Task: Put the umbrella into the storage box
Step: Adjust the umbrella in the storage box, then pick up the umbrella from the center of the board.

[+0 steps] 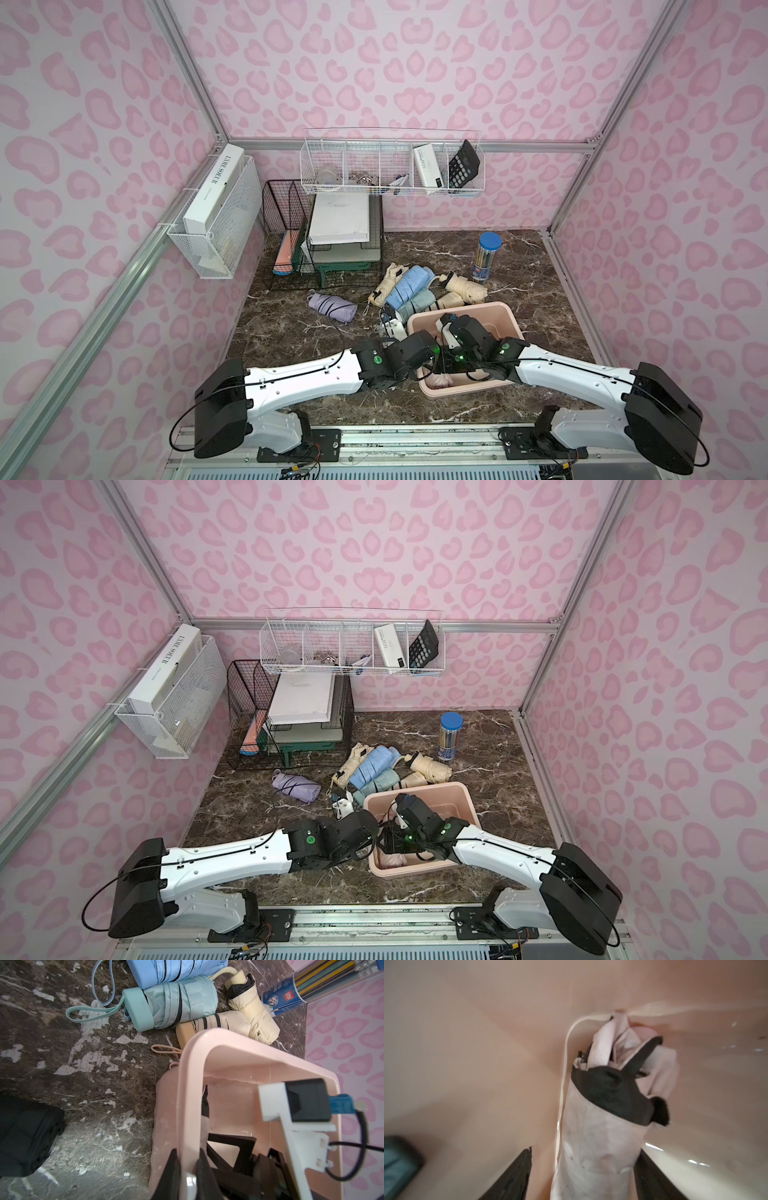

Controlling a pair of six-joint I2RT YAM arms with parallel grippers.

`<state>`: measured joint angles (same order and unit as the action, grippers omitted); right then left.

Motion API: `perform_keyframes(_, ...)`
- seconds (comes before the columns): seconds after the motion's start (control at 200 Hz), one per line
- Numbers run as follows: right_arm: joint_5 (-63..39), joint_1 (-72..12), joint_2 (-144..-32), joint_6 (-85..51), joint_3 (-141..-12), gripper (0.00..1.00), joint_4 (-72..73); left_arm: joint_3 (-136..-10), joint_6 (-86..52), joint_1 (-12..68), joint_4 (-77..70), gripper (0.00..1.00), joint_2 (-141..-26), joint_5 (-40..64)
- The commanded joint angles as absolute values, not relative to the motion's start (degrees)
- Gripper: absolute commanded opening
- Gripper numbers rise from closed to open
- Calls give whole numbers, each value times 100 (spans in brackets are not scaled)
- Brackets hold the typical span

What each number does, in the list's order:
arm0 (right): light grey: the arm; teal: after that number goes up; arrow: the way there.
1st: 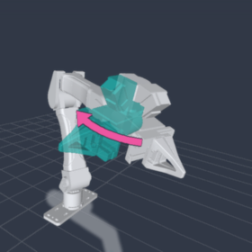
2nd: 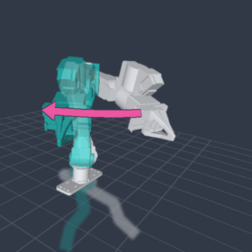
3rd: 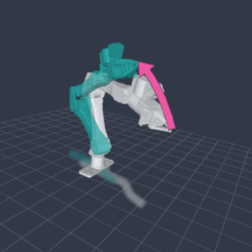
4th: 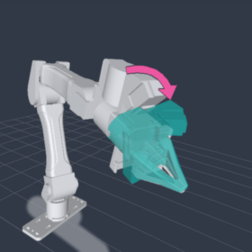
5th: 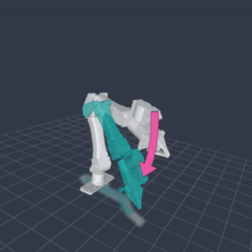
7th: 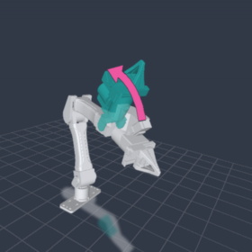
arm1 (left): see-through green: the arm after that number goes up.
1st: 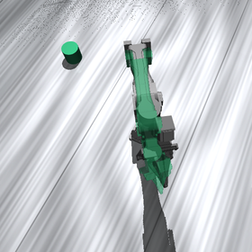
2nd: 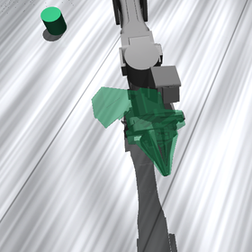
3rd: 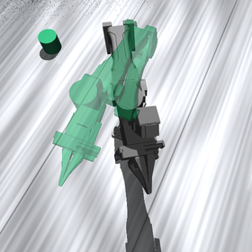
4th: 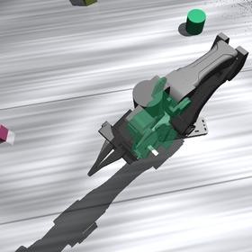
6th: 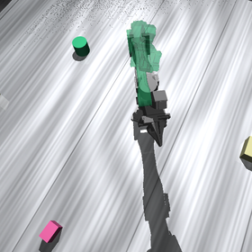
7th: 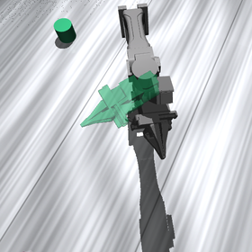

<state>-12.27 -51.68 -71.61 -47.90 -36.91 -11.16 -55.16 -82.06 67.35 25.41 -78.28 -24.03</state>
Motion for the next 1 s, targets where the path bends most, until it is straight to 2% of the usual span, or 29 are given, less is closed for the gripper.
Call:
perform_keyframes(0.0,-817,-5058,-6957,-4515,-3831,69,-1658,-5584,-8059,6722,3079,11,-7843,-2439)
perform_keyframes(0.295,-813,-4812,-6394,-4111,-3900,62,-1837,-5823,-7686,6720,3334,49,-7511,-2690)
perform_keyframes(0.35,-755,-4808,-6242,-4077,-3864,63,-1787,-5919,-7550,6720,3513,53,-7363,-2835)
perform_keyframes(0.505,-545,-4797,-5695,-3910,-3753,64,-1568,-6107,-7488,6714,4332,55,-6833,-3360)
perform_keyframes(0.675,-449,-4788,-5329,-3481,-4053,65,-1470,-5777,-8307,6669,5698,56,-6072,-4023)
perform_keyframes(0.995,-927,-4820,-5933,-2889,-4942,65,-1290,-5157,-9163,6304,7481,56,-4325,-4221)
